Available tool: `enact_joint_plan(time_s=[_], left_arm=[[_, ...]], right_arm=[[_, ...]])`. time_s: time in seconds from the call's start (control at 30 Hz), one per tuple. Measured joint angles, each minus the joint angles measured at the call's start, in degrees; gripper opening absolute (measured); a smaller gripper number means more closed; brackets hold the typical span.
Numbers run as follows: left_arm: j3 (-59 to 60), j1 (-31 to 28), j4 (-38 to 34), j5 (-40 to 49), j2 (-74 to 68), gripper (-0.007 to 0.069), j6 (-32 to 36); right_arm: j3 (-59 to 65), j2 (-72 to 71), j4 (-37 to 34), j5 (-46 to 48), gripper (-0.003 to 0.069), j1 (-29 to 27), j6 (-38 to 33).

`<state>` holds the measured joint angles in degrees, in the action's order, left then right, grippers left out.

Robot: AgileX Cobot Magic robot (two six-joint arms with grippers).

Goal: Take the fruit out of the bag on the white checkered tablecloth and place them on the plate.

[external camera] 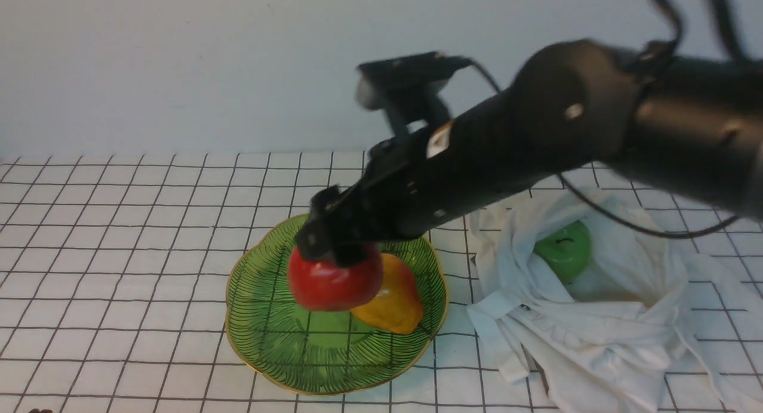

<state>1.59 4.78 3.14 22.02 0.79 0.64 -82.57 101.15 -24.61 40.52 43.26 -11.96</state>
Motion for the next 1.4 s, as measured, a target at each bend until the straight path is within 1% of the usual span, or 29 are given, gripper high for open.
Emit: enact_joint_plan(time_s=[0.13, 0.23, 0.47, 0.53, 0.57, 0.67, 0.7, 0.73, 0.8, 0.87, 0.9, 0.97, 1.0, 1.07, 1.17, 1.2, 1.23, 1.27, 1.3, 1.4], left_arm=[[0.00, 0.00, 0.00, 0.00, 0.00, -0.0008, 0.00], [0.00, 0.00, 0.00, 0.00, 0.00, -0.0008, 0.00], [0.00, 0.00, 0.00, 0.00, 0.00, -0.0008, 0.00], [0.00, 0.00, 0.00, 0.00, 0.00, -0.0008, 0.00], [0.00, 0.00, 0.00, 0.00, 0.00, -0.0008, 0.00], [0.00, 0.00, 0.00, 0.00, 0.00, -0.0008, 0.00], [0.00, 0.00, 0.00, 0.00, 0.00, -0.0008, 0.00], [0.00, 0.00, 0.00, 0.00, 0.00, -0.0008, 0.00], [0.00, 0.00, 0.00, 0.00, 0.00, -0.0008, 0.00], [0.00, 0.00, 0.00, 0.00, 0.00, -0.0008, 0.00], [0.00, 0.00, 0.00, 0.00, 0.00, -0.0008, 0.00], [0.00, 0.00, 0.00, 0.00, 0.00, -0.0008, 0.00], [0.00, 0.00, 0.00, 0.00, 0.00, -0.0008, 0.00], [0.00, 0.00, 0.00, 0.00, 0.00, -0.0008, 0.00], [0.00, 0.00, 0.00, 0.00, 0.00, -0.0008, 0.00], [0.00, 0.00, 0.00, 0.00, 0.00, -0.0008, 0.00], [0.00, 0.00, 0.00, 0.00, 0.00, -0.0008, 0.00], [0.00, 0.00, 0.00, 0.00, 0.00, -0.0008, 0.00], [0.00, 0.00, 0.00, 0.00, 0.00, -0.0008, 0.00], [0.00, 0.00, 0.00, 0.00, 0.00, -0.0008, 0.00]], right_arm=[[-4.45, 8.23, 2.16, -0.75, 0.0538, 2.42, 0.00], [-7.90, 13.09, 3.18, 0.36, 0.0537, 2.93, 0.67], [-11.29, 15.98, 5.99, 0.77, 0.0537, 3.00, 1.31], [-11.54, 15.98, 6.76, 0.97, 0.0565, 3.00, 2.17], [-11.54, 15.98, 6.74, 1.04, 0.0565, 3.00, 2.18], [-13.35, 16.10, 9.47, 3.79, 0.0641, 3.00, 4.32], [-13.51, 16.10, 9.64, 3.79, 0.0644, 3.00, 4.45], [-15.31, 16.10, 11.45, 6.35, 0.0661, 3.00, 5.65], [-16.65, 16.10, 12.65, 8.08, 0.0664, 3.00, 6.38], [-21.07, 15.82, 16.68, 14.84, 0.0647, 3.00, 8.54], [-23.23, 15.39, 18.73, 18.54, 0.0624, 3.05, 9.78], [-27.75, 13.92, 22.60, 25.28, 0.0553, 3.11, 11.96], [-29.99, 12.74, 24.61, 27.90, 0.0485, 3.18, 12.73], [-33.07, 10.21, 27.90, 29.75, 0.0373, 3.17, 13.56], [-35.17, 2.34, 31.53, 30.51, 0.0131, 3.17, 16.12], [-35.16, -0.81, 32.05, 30.82, 0.0073, 3.23, 17.37], [-35.08, -4.08, 32.49, 31.09, 0.0036, 3.24, 18.05], [-34.87, -6.14, 32.81, 31.28, 0.0022, 3.24, 18.77], [-33.55, -11.88, 33.75, 31.38, 0.0001, 3.24, 20.12], [-28.48, -22.62, 35.73, 31.55, -0.0011, 3.28, 22.96]])
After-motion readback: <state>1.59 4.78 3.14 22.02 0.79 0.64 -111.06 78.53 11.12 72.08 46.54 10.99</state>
